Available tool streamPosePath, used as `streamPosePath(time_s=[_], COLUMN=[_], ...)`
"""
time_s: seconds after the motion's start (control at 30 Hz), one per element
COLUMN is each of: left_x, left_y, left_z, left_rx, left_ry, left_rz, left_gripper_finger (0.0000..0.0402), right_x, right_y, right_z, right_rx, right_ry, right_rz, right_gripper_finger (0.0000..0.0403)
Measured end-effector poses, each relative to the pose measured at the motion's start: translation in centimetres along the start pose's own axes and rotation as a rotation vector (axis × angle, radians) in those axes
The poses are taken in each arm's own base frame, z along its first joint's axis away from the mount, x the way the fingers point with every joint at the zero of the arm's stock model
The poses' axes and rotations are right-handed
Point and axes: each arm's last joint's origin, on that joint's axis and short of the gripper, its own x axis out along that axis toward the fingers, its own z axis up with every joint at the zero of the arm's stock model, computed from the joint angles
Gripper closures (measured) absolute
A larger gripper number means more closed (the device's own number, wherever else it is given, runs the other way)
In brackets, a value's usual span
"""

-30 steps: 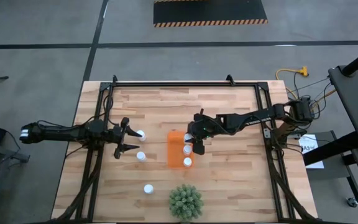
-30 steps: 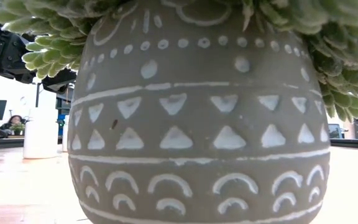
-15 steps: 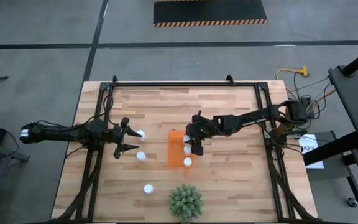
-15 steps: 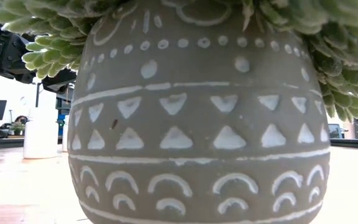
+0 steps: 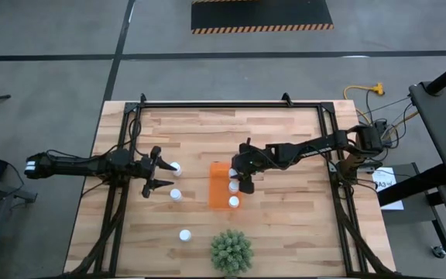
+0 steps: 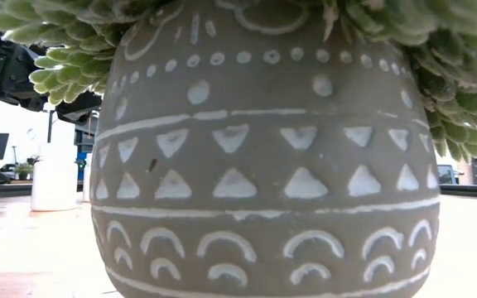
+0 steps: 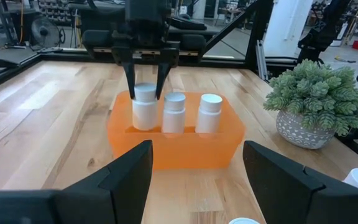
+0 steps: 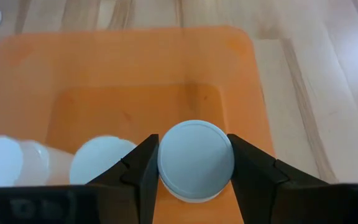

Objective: Pick and place pill bottles into a basket
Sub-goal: Put the white pill bottle into the orange bin

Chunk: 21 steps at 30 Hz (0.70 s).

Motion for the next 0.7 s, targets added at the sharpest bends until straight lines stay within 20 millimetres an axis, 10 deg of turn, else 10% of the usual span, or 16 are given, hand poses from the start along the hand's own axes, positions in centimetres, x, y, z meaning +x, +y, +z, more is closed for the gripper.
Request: streamPosePath(time_s=[0.7], left_x=[0.0], left_y=[0.0], left_z=[0.0], left_rx=[0.0], left_ry=[0.0], left_rz=[0.0], left_gripper_finger=[0.0168], right_x=[0.0], right_y=[-0.9], right_z=[-0.3], right_rx=[-0.023], right_ry=[0.032], right_rz=[0.006], right_gripper_finger=[0.0238])
